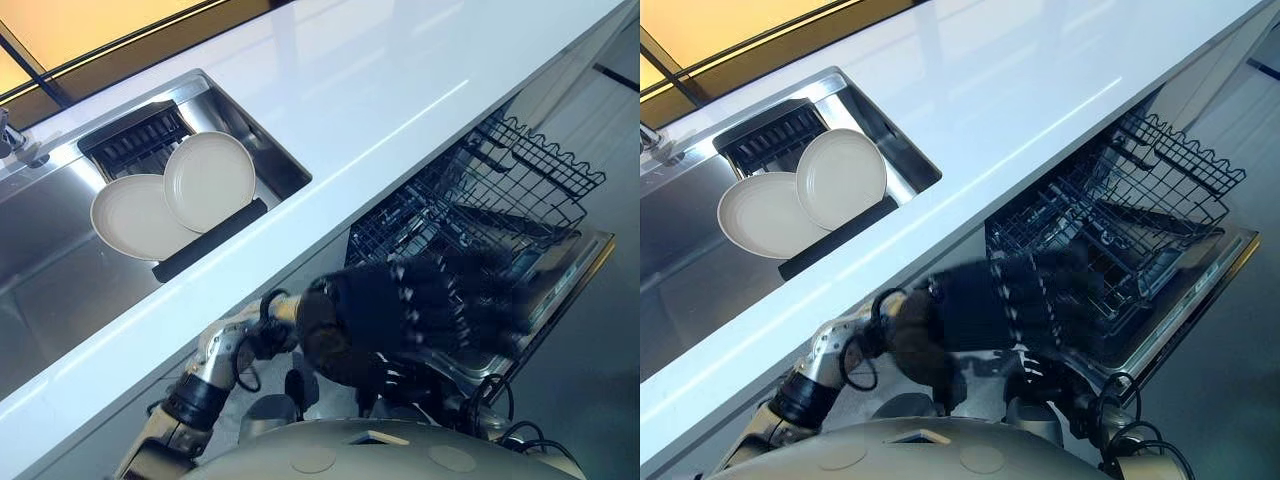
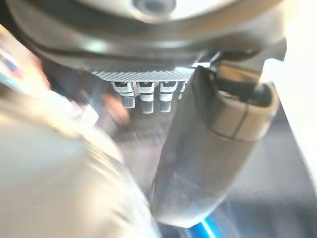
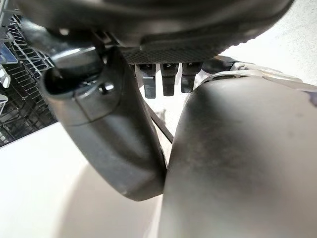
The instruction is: Pick up plates and place into dishwasher.
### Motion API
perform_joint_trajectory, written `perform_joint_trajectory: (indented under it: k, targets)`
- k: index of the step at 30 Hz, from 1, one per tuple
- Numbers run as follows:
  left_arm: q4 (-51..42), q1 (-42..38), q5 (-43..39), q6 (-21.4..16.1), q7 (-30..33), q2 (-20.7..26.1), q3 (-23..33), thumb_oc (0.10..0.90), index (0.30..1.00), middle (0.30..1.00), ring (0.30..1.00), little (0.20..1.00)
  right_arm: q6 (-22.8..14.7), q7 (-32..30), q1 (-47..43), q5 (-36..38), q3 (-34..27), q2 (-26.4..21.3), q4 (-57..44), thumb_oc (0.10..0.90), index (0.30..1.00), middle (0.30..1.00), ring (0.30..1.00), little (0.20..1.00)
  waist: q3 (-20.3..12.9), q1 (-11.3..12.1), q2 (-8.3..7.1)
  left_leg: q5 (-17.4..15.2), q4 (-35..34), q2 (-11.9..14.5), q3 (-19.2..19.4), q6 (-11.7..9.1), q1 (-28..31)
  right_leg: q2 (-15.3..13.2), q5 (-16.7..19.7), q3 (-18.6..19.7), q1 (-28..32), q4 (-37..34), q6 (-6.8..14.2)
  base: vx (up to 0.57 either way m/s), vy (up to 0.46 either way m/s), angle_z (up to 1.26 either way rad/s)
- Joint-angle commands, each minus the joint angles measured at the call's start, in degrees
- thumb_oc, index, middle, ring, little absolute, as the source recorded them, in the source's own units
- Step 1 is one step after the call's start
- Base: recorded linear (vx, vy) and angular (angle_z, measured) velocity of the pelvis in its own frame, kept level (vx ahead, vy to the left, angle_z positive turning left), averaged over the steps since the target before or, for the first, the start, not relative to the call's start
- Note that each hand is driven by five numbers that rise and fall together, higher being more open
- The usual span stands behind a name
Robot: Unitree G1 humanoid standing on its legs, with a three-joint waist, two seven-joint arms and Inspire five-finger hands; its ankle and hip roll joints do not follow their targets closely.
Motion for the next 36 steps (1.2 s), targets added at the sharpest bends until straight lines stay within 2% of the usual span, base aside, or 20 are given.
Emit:
perform_joint_trajectory:
  k: [1,2,3,4,5,6,8,10,12,14,16,21,25,29,36]
  targets:
    - [-6.69,-4.94,-6.65,-20.32,10.90,-2.81,0.45,0.800,0.900,0.900,0.900,0.900,-2.39,-0.86,-1.05,2.74,2.27,-0.21,2.31,0.800,0.900,0.900,0.900,0.900,-2.41,0.72,0.86,-7.13,0.12,-0.37,-0.04,0.53,-0.06,0.34,-5.88,-1.04,-2.48,5.07,2.46,0.00,0.000,0.00]
    - [-6.97,-5.15,-4.11,-24.36,13.57,-2.24,1.41,0.800,0.900,0.900,0.900,0.900,-2.38,-1.05,-0.81,2.70,2.43,-0.10,2.00,0.800,0.900,0.900,0.900,0.900,-2.45,0.74,0.85,-7.07,0.12,-0.38,-0.10,0.52,-0.09,0.36,-5.90,-1.04,-2.46,5.07,2.42,0.00,0.003,0.07]
    - [-6.65,-5.70,4.35,-34.93,20.51,0.22,4.75,0.800,0.900,0.900,0.900,0.900,-2.42,-1.51,-0.01,2.59,2.56,0.09,1.14,0.800,0.900,0.900,0.900,0.900,-2.51,0.85,0.87,-6.89,0.12,-0.39,-0.26,0.47,-0.17,0.37,-5.90,-1.07,-2.43,5.02,2.31,0.00,0.008,0.06]
    - [-5.99,-5.86,7.89,-38.83,24.25,1.81,6.61,0.800,0.900,0.900,0.900,0.900,-2.50,-1.71,0.45,2.53,2.51,0.12,0.71,0.800,0.900,0.900,0.900,0.900,-2.52,0.96,0.91,-6.77,0.12,-0.41,-0.41,0.43,-0.23,0.37,-5.90,-1.15,-2.42,5.00,2.28,0.00,0.014,0.04]
    - [-4.46,-5.81,16.99,-46.94,31.29,4.56,9.64,0.800,0.900,0.900,0.900,0.900,-2.72,-2.02,1.33,2.24,2.22,0.15,0.04,0.800,0.900,0.900,0.900,0.900,-2.35,1.17,1.01,-6.75,0.12,-0.47,-0.78,0.40,-0.01,0.35,-6.12,-1.36,-2.10,5.04,2.27,0.00,0.000,0.00]
    - [-2.33,-5.53,26.89,-52.90,39.88,7.53,13.24,0.800,0.900,0.900,0.900,0.900,-3.23,-2.27,2.39,1.79,1.66,0.21,-0.30,0.800,0.900,0.900,0.900,0.900,-2.52,1.51,1.11,-6.75,0.12,-0.61,-1.23,0.47,0.04,0.33,-6.32,-1.68,-1.85,4.93,2.31,0.00,0.000,0.00]
    - [0.57,-5.03,36.41,-55.23,45.65,9.67,18.64,0.800,0.900,0.900,0.900,0.900,-4.62,-2.47,3.79,1.21,1.06,0.40,0.17,0.800,0.900,0.900,0.900,0.900,-3.24,1.94,1.07,-6.62,0.12,-0.83,-1.61,0.57,-0.21,0.36,-6.52,-2.04,-1.80,4.74,2.21,0.03,0.037,0.03]
    - [3.18,-4.85,51.22,-57.02,54.63,12.76,23.37,0.800,0.900,0.900,0.900,0.900,-5.46,-2.60,4.74,0.60,0.43,0.59,0.79,0.800,0.900,0.900,0.900,0.900,-3.95,2.26,0.94,-6.56,0.12,-0.95,-1.79,0.62,-0.20,0.41,-6.88,-2.31,-1.67,4.80,2.16,0.05,0.039,0.05]
    - [4.44,-5.42,62.29,-56.05,62.89,16.40,26.16,0.800,0.900,0.900,0.900,0.900,-5.60,-2.48,5.13,0.38,0.14,0.49,1.07,0.800,0.900,0.900,0.900,0.900,-4.46,2.33,0.84,-6.47,0.12,-1.00,-1.68,0.67,-0.17,0.45,-7.08,-2.43,-1.61,4.85,2.22,0.05,0.036,0.06]
    - [6.21,-6.70,69.94,-54.15,68.11,20.47,27.64,0.800,0.900,0.900,0.900,0.900,-5.41,-2.43,5.29,0.15,0.09,0.33,1.19,0.800,0.900,0.900,0.900,0.900,-4.92,2.17,0.81,-6.36,0.12,-0.98,-1.34,0.78,-0.15,0.46,-7.21,-2.38,-1.71,5.01,2.32,0.04,0.046,0.05]
    - [7.64,-7.91,75.87,-52.20,71.40,23.63,28.63,0.800,0.900,0.900,0.900,0.900,-4.86,-2.39,5.37,-0.25,0.20,0.09,0.88,0.800,0.900,0.900,0.900,0.900,-5.20,1.95,0.84,-6.28,0.12,-0.94,-0.91,0.81,-0.14,0.52,-7.26,-2.14,-1.76,5.04,2.34,0.03,0.049,0.04]
    - [12.48,-11.51,83.09,-47.45,75.89,31.66,29.10,0.800,0.900,0.900,0.900,0.900,-3.83,-2.18,5.36,-1.08,0.12,-0.65,0.22,0.800,0.900,0.900,0.900,0.900,-5.48,1.11,1.31,-6.36,0.12,-0.97,0.01,0.93,0.16,0.58,-7.32,-1.54,-1.82,5.20,2.53,0.03,0.053,-0.03]
    - [17.83,-14.69,86.30,-43.72,75.77,37.46,28.10,0.800,0.900,0.900,0.900,0.900,-2.63,-2.04,4.94,-1.65,0.10,-1.20,-0.06,0.800,0.900,0.900,0.900,0.900,-5.63,0.49,1.79,-6.55,0.12,-1.08,0.82,1.03,0.55,0.49,-7.21,-0.88,-1.82,5.19,2.86,0.04,0.059,-0.06]
    - [22.42,-17.53,86.75,-40.27,72.64,41.85,26.23,0.800,0.900,0.900,0.900,0.900,-1.58,-2.13,4.81,-2.28,0.11,-1.84,-0.35,0.800,0.900,0.900,0.900,0.900,-5.68,-0.15,2.31,-6.62,0.12,-1.23,1.39,1.12,0.89,0.37,-6.88,-0.02,-1.85,5.08,3.35,0.04,0.062,-0.10]
    - [29.97,-22.58,93.55,-38.52,69.28,47.81,21.70,0.800,0.900,0.900,0.900,0.900,0.95,-2.40,4.48,-2.62,0.33,-2.74,-1.98,0.800,0.900,0.900,0.900,0.900,-5.38,-1.09,2.99,-6.94,0.12,-1.63,2.00,1.58,1.43,0.19,-6.51,1.25,-2.07,5.15,3.95,0.04,0.056,-0.07]
